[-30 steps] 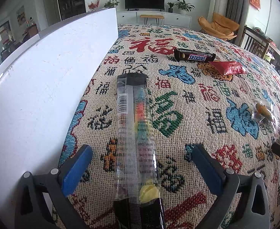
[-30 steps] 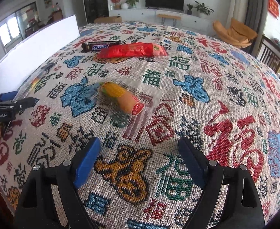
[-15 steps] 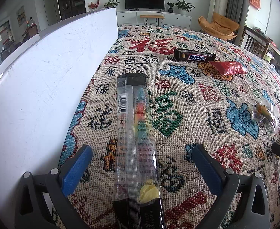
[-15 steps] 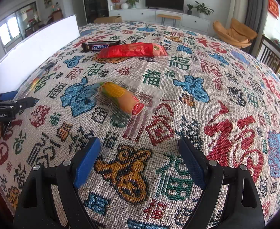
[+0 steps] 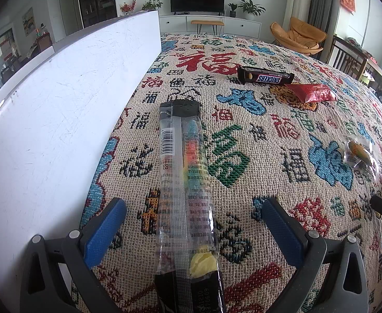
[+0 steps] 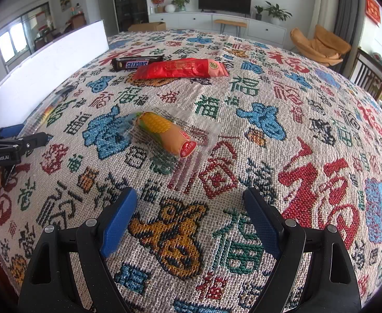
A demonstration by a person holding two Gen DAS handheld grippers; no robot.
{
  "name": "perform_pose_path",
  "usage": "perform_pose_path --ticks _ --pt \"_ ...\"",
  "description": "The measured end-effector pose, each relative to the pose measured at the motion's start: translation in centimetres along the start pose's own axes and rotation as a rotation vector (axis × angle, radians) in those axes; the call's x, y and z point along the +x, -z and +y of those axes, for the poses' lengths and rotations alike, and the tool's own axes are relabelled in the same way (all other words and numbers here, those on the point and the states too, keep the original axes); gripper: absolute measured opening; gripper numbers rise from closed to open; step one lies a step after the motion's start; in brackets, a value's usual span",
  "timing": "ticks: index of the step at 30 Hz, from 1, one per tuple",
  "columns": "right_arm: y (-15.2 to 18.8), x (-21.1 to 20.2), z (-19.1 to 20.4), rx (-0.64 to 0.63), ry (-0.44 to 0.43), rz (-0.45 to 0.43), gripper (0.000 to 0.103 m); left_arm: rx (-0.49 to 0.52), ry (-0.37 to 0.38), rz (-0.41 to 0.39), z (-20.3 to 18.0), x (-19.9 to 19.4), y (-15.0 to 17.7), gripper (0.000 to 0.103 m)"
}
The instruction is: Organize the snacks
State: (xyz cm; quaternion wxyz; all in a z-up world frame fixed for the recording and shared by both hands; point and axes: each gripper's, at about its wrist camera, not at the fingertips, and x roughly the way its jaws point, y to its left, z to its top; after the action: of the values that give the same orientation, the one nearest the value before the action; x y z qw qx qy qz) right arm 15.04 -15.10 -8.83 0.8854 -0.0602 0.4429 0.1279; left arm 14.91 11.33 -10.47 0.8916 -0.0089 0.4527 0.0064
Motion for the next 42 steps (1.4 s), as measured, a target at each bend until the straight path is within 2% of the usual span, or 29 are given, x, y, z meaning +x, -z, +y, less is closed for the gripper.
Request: perform_pose_path --ticks 7,9,11,13,15,17,18,19,20,21,22,23,25,26,29,31,32,33,34,36,38,39,42 --pt "0.1 0.0 0.2 -0.001 -0.016 0.003 0.088 0.000 0.001 0.000 0.0 0.0 0.0 0.103" --pt "-0.3 -0.1 -0.5 -0.006 -0.077 0.029 0.087 0.006 0.006 0.007 0.0 0.0 0.0 0.103" --pt "-1.5 -0.5 -1.7 0.009 -0.179 0.061 0.086 0.014 0.014 0.032 0.0 -0.1 -0.1 0.103" --pt "-3.9 -1.0 -3.8 0.023 -0.219 0.049 0.086 0.016 0.036 0.057 0.0 -0.2 -0.2 0.102" --pt "-6.5 -0.1 -5.3 0.030 -0.275 0.085 0.086 0.012 0.069 0.067 -0.1 -0.4 -0.2 0.101" --pt "-8.6 2.1 -6.4 0.070 -0.375 0.162 0.086 0.013 0.086 0.061 -0.2 -0.8 -0.3 0.089" --pt "-9.3 3.1 -6.1 0.081 -0.427 0.206 0.085 0.026 0.080 0.057 -0.3 -1.1 -0.3 0.070" --pt "-9.7 4.1 -5.8 0.081 -0.476 0.246 0.084 0.049 0.063 0.055 -0.5 -1.5 -0.3 0.044" --pt "-10.1 4.9 -5.0 0.061 -0.504 0.278 0.066 0.062 0.059 0.059 -0.4 -1.8 -0.2 0.033" --pt "-10.2 5.2 -3.8 0.024 -0.513 0.310 0.033 0.054 0.101 0.069 -0.1 -2.1 -0.2 0.028" --pt "-10.1 5.4 -2.5 -0.018 -0.501 0.346 0.027 0.029 0.140 0.073 0.4 -2.3 -0.1 0.023" --pt "-10.0 5.4 -1.2 -0.060 -0.502 0.369 0.028 -0.004 0.180 0.076 0.9 -2.6 0.1 0.022" --pt "-9.9 4.7 0.6 -0.140 -0.469 0.382 0.033 -0.052 0.213 0.069 1.7 -3.0 0.7 0.021" --pt "-9.8 4.6 1.1 -0.163 -0.438 0.392 0.036 -0.063 0.220 0.065 1.8 -3.1 1.0 0.021" --pt "-9.0 4.7 2.9 -0.254 -0.327 0.430 0.061 -0.080 0.235 0.052 2.0 -3.2 1.4 0.020" --pt "-7.9 5.0 4.3 -0.328 -0.278 0.440 0.061 -0.090 0.250 0.044 1.9 -3.5 1.4 0.018" --pt "-7.6 4.8 4.7 -0.350 -0.251 0.412 0.060 -0.094 0.259 0.037 1.8 -3.9 1.4 0.018" --pt "-7.3 4.7 5.1 -0.368 -0.219 0.407 0.047 -0.096 0.267 0.029 1.8 -4.3 1.3 0.018" --pt "-7.3 4.5 5.3 -0.362 -0.216 0.408 0.044 -0.096 0.278 0.017 1.8 -4.9 1.3 0.018" --pt "-7.5 3.9 4.6 -0.277 -0.260 0.422 0.032 -0.094 0.296 -0.005 1.6 -5.9 1.2 0.018" --pt "-7.5 2.8 3.7 -0.223 -0.258 0.406 0.028 -0.102 0.318 -0.023 1.6 -7.0 1.1 0.018" --pt "-7.4 2.1 3.4 -0.199 -0.269 0.390 0.019 -0.113 0.336 -0.030 1.5 -7.4 1.0 0.018" --pt "-7.8 0.0 1.8 -0.109 -0.312 0.332 0.017 -0.146 0.386 -0.046 1.5 -8.5 0.6 0.018"
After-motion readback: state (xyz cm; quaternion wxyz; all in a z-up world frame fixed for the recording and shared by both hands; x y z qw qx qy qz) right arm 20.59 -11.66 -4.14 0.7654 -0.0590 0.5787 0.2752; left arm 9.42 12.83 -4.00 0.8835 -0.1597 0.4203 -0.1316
